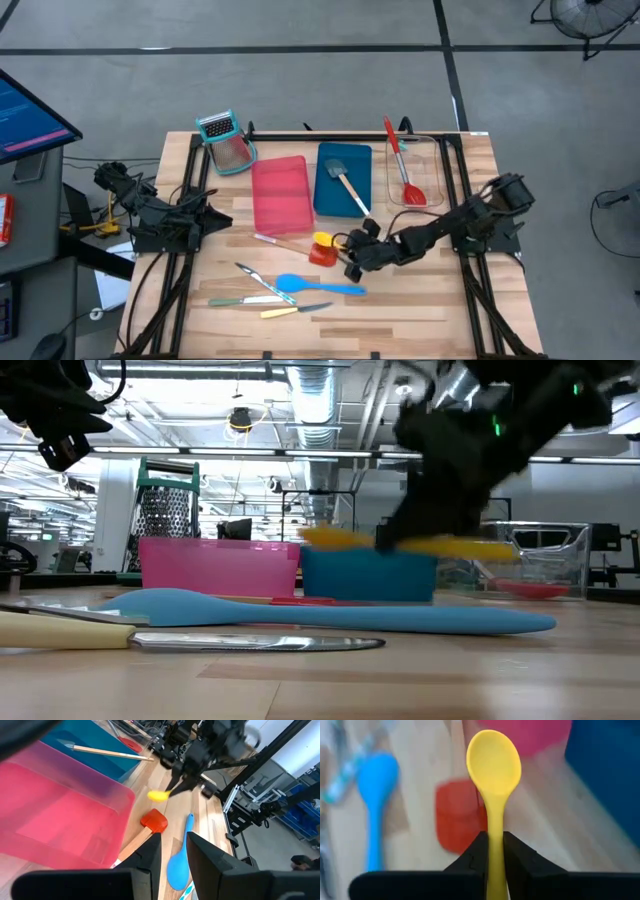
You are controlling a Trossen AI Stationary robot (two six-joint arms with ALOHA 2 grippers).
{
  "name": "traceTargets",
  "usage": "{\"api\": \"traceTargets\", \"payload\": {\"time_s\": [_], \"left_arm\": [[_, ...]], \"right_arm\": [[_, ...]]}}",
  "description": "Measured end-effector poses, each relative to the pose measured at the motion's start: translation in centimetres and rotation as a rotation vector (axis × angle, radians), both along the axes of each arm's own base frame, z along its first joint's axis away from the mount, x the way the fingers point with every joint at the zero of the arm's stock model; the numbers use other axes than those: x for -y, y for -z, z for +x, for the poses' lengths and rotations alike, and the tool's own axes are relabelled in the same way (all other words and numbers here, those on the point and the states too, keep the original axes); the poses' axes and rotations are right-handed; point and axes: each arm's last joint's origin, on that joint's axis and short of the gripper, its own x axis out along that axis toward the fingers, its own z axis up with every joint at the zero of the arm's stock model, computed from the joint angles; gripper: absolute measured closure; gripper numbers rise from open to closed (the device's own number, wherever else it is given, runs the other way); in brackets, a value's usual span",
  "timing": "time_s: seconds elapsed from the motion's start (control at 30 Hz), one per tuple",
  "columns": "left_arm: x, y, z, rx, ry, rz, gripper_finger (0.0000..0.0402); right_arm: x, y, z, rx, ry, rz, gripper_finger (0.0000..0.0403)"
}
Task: Pick & Place Kitchen Items
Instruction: Put the yellow serving spoon into the transparent bin
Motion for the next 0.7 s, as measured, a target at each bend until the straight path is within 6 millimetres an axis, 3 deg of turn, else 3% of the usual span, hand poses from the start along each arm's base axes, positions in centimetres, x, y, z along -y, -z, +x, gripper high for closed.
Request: {"api": "traceTargets", "payload": {"time_s": [0.17,0.4,0.53,0.7], "left_arm": [[0.0,0.0,0.0,0.000,0.000,0.001,0.0325],[0.0,0.0,0.0,0.000,0.000,0.001,0.0325],[0.0,0.0,0.0,0.001,0.000,0.000,0.0325],[0.0,0.0,0.0,0.002,0.000,-0.001,0.0325]], "right_arm": [[0.9,-4.9,-1.3,0.140,0.063,0.026,0.0366],[4.3,-10.5,-4.7,0.255,0.266,-0.039,0.0367],[6.7,-12.0,-6.8,0.241,0.373,-0.064,0.0368],[9.5,-12.0,-9.4,0.126,0.527,-0.065,0.0366]]}}
